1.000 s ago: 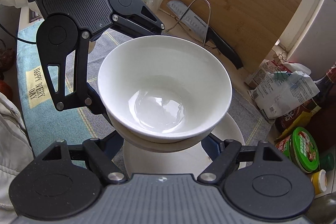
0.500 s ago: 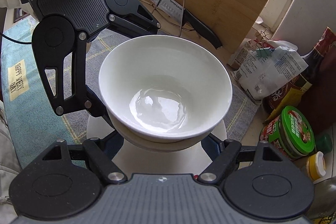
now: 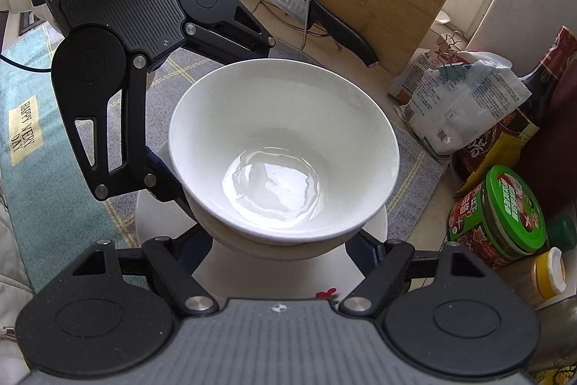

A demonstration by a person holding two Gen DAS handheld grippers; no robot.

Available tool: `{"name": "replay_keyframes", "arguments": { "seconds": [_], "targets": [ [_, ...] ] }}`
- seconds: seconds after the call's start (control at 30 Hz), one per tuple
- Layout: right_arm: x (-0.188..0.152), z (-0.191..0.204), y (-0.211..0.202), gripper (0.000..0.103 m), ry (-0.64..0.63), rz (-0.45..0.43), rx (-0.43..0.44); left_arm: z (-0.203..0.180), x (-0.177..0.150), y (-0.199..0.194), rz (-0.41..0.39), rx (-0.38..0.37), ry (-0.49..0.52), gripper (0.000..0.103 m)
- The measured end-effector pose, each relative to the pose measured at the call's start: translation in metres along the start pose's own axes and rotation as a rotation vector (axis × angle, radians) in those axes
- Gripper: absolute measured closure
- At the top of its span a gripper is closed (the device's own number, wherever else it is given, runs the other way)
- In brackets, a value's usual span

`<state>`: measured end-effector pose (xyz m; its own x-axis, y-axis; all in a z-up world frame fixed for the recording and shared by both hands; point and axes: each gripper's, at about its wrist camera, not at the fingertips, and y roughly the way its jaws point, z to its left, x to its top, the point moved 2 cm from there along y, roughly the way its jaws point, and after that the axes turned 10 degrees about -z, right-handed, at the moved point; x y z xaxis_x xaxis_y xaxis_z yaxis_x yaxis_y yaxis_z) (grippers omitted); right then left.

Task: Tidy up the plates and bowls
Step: 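Carry the bowl stack with both tools over the flower-print plate stack, then lower the bowl stack onto the plates and open both tools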

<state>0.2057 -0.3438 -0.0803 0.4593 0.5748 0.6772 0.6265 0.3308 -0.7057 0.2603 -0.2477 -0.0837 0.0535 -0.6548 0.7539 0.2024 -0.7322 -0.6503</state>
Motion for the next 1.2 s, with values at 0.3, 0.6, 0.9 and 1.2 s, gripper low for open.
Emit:
{"name": "replay_keyframes", "arguments": {
  "seconds": [0.3, 0.6, 0.9, 1.2],
  "targets": [
    [-0.003, 0.0, 0.003, 0.019, 0.014, 0.01, -0.001, 0.002, -0.001, 0.004, 0.008, -0.009, -0.016, 0.021],
    [-0.004, -0.001, 0.003, 0.017, 0.012, 0.01, -0.003, 0.004, -0.001, 0.004, 0.0, -0.006, -0.028, 0.021],
    [-0.003, 0.003, -0.001, 0.0, 0.02, -0.028, -0.013, 0.002, -0.004, -0.013, -0.047, 0.054, -0.05, 0.001],
    [-0.004, 0.008, -0.007, 0.0, 0.051, -0.049, -0.028, -0.011, -0.017, -0.043, -0.105, 0.195, -0.147, 0.001]
  ]
}}
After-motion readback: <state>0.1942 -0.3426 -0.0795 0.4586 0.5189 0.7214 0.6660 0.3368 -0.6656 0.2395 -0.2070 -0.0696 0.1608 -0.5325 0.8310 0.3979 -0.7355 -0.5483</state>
